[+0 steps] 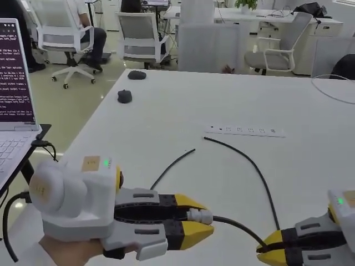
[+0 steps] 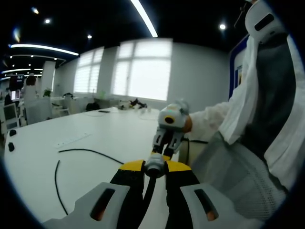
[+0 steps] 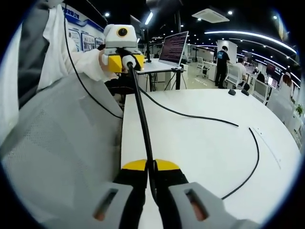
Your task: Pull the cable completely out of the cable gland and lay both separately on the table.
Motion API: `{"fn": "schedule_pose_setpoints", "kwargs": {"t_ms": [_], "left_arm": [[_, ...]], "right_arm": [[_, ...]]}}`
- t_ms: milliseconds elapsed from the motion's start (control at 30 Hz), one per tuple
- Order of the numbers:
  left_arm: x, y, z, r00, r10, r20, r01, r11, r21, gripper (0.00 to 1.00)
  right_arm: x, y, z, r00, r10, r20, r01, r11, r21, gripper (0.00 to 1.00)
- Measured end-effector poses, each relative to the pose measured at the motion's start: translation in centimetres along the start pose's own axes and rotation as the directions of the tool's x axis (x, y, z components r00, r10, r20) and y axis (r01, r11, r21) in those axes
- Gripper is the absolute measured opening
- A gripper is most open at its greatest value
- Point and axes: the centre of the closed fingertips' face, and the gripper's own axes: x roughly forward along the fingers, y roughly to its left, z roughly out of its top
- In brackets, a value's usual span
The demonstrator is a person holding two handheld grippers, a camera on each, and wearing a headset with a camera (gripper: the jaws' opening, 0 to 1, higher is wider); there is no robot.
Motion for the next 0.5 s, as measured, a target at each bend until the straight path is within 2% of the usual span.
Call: {"fn": "schedule_pose_setpoints", "kwargs": {"t_ms": [133, 200, 267, 400, 433, 500], "left_arm": [[0.0, 0.1, -0.2, 1.0, -0.002, -0.001, 0.002, 1.0, -0.023, 0.17], [0.1, 0.0, -0.2, 1.0, -0.005, -0.005, 0.005, 1.0, -0.023, 0.17], [0.1, -0.1, -0.3, 0.9999, -0.011, -0.007, 0.011, 1.0, -0.022, 0.17], [0.3, -0.2, -0.4, 0.9997, -0.017, -0.014, 0.017, 1.0, -0.023, 0.17], [0.3, -0.2, -0.5, 0.9997, -0.018, -0.017, 0.018, 1.0, -0.021, 0.17], [0.4, -0.3, -0.6, 0.9996, -0.019, -0.02, 0.019, 1.0, -0.023, 0.17]], "right_arm": [[-0.2, -0.2, 0.4, 0.9999, -0.011, 0.007, 0.011, 1.0, 0.02, 0.05], [-0.4, -0.3, 1.5, 0.998, -0.026, 0.059, 0.025, 1.0, 0.014, 0.1], [-0.6, -0.2, 2.4, 0.9958, -0.026, 0.088, 0.024, 0.999, 0.028, 0.14], [-1.0, 0.7, 6.3, 0.984, 0.001, 0.178, 0.001, 1.0, -0.008, 0.18], [-1.0, 0.8, 6.7, 0.9828, 0.006, 0.185, -0.004, 1.0, -0.012, 0.2], [-1.1, 1.6, 8.7, 0.9752, 0.032, 0.219, -0.022, 0.999, -0.047, 0.22]]}}
